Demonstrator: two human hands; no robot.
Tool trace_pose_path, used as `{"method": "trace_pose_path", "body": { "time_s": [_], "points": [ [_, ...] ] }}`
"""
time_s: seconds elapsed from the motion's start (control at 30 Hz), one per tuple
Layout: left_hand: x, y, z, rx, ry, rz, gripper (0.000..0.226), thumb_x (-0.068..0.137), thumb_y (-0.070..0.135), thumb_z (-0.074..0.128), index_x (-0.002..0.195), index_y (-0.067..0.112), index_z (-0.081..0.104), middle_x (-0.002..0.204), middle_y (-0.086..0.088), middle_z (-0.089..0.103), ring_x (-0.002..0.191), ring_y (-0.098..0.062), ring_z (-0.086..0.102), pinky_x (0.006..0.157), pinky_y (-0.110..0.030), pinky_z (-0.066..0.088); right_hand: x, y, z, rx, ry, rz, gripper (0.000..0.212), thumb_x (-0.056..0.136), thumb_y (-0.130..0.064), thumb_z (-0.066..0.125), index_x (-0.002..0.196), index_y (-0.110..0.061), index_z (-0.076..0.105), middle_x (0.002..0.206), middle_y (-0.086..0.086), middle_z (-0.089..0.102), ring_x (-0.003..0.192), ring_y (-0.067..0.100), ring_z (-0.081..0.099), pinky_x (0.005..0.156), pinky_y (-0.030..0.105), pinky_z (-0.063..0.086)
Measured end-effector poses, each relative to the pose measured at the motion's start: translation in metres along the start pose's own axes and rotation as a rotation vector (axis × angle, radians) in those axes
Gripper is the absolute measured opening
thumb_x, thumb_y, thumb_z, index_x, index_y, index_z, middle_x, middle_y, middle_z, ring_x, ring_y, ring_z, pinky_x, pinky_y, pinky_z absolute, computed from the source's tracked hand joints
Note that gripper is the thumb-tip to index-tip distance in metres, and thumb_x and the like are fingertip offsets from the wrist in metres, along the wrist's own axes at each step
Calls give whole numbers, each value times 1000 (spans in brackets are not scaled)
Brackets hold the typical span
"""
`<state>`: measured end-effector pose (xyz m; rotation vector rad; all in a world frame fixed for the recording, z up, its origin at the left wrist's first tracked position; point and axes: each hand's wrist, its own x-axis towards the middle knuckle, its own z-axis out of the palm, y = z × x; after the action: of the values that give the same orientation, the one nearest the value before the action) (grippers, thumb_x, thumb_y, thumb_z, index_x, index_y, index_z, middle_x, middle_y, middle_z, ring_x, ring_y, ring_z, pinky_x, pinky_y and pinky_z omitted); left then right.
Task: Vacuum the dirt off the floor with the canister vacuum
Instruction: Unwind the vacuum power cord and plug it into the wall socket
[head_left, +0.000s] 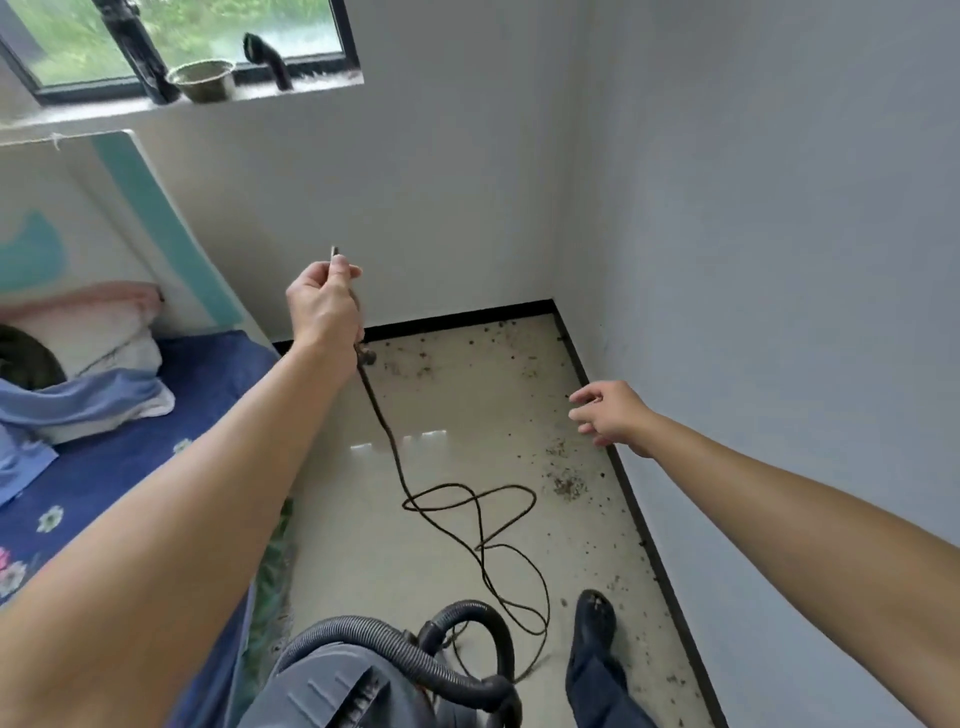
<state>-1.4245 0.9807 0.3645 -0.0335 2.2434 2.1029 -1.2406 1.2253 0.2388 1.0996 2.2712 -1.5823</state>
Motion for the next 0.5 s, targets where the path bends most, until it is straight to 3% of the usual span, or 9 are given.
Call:
{"method": "trace_pose_path", "body": {
  "time_s": [0.1, 0.3, 0.4, 0.5],
  "points": [
    [31, 2, 17, 25, 9, 29, 29, 102, 27, 46, 78, 16, 57, 52, 0, 36, 33, -9, 27, 35, -17, 21, 55, -15, -6, -64, -81, -2, 3, 94, -14, 67, 94, -17, 65, 99, 10, 68, 74, 22, 66, 61, 31, 52],
    [93, 11, 54, 169, -143, 65, 30, 101, 30, 50, 77, 16, 64, 48, 4, 35, 38, -12, 23, 36, -18, 22, 147, -67, -30, -102, -152, -58, 6, 96, -20, 64, 94, -15, 65, 98, 9, 68, 72, 19, 67, 56, 27, 50],
    [102, 16, 65, 277, -271, 88, 36, 100, 37, 50, 75, 14, 66, 45, 3, 36, 37, -14, 25, 36, -17, 22, 177, -101, -35, 37, -189, 44, 34, 101, -40, 55, 100, -7, 67, 107, 16, 72, 77, 22, 70, 62, 30, 54],
    [108, 16, 77, 355, -349, 72, 48, 99, 43, 49, 69, 12, 69, 49, -4, 32, 40, -15, 23, 38, -17, 19, 193, -136, -31, 372, -458, 268, 74, 100, -64, 33, 118, 1, 61, 113, 23, 71, 92, 32, 73, 77, 37, 58]
  ]
}}
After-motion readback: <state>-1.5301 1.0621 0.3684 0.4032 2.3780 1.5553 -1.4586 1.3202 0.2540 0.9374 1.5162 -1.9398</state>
